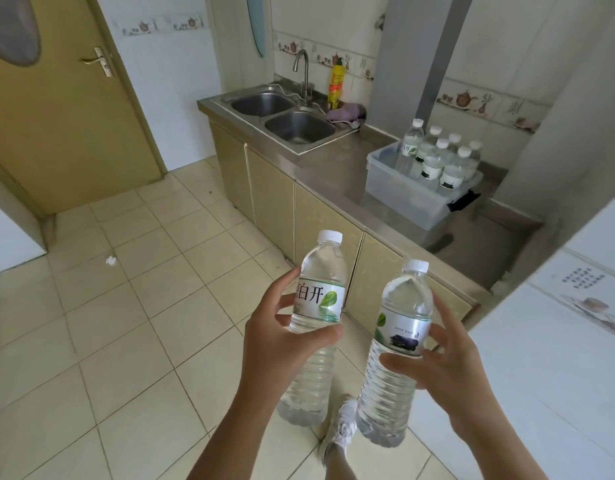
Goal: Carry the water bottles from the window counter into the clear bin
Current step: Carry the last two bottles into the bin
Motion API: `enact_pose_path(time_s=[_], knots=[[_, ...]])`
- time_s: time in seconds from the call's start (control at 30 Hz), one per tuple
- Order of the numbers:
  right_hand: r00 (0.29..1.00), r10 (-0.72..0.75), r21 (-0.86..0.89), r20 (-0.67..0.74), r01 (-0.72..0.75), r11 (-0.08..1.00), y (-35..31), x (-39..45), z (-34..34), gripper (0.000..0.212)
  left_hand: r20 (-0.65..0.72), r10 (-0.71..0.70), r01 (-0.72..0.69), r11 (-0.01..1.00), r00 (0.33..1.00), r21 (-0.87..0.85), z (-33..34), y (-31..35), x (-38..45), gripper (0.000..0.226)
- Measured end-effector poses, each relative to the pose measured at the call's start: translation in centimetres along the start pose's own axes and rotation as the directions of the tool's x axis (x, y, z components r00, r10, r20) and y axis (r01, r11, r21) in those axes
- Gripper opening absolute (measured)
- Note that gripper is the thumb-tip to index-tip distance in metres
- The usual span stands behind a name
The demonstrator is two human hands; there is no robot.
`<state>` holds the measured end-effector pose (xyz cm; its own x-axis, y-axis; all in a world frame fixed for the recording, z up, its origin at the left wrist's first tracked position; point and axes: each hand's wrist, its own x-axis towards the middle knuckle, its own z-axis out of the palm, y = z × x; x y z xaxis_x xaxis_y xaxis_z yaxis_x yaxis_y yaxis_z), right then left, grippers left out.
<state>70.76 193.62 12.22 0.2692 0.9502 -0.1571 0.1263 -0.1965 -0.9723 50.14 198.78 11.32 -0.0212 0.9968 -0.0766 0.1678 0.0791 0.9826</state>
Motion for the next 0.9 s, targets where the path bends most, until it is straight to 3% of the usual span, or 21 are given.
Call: enact_pose_path(time_s=[0.53, 0.9], knots=[[0.994, -0.095, -0.012, -0.045, 0.095, 0.995, -5.4, 30.0, -5.7, 0.101, 0.06, 0.041, -0.04, 0.999, 0.997, -0.027, 13.4, 5.6, 28.7, 0.087], [0.937, -0.117, 0.007, -0.329, 0.126, 0.992, -8.0, 45.5, -7.3, 0.111, 0.28, 0.171, -0.146, 0.984, 0.945, -0.106, 22.6, 9.7, 47.8, 0.082]])
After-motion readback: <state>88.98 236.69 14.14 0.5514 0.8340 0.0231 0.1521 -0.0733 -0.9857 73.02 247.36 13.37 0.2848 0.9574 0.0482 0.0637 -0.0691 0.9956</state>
